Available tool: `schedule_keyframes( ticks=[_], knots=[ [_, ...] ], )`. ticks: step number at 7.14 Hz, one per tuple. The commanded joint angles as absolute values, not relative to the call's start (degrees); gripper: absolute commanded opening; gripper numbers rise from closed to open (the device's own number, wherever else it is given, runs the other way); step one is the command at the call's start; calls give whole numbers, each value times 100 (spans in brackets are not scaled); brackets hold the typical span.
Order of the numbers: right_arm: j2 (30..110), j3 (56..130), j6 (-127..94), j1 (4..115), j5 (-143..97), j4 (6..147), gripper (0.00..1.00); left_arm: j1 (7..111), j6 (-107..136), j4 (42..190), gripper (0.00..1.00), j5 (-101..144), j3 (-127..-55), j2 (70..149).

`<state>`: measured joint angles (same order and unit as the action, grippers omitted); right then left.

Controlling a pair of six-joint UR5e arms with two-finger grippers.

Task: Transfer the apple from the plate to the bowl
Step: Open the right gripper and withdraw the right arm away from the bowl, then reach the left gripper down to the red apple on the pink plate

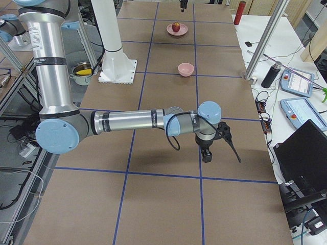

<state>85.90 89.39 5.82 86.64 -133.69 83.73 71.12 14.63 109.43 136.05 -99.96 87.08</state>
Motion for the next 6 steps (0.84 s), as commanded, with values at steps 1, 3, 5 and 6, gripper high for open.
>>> schedule_keyframes(
  ticks=[1,3,5,6],
  knots=[
    [8964,8947,976,8912,-13386,8323,100,6472,2158,11406,99,13142,-9993,8675],
    [8974,8921,976,8912,-13386,8323,100,6014,2705,11846,99,12973,-9993,8544],
    [8965,8895,976,8912,-13368,8323,100,5670,3022,12425,99,12683,-9949,8228],
    [8974,8895,976,8912,-13368,8323,100,5625,3032,12428,99,12648,-9949,8200]
  ],
)
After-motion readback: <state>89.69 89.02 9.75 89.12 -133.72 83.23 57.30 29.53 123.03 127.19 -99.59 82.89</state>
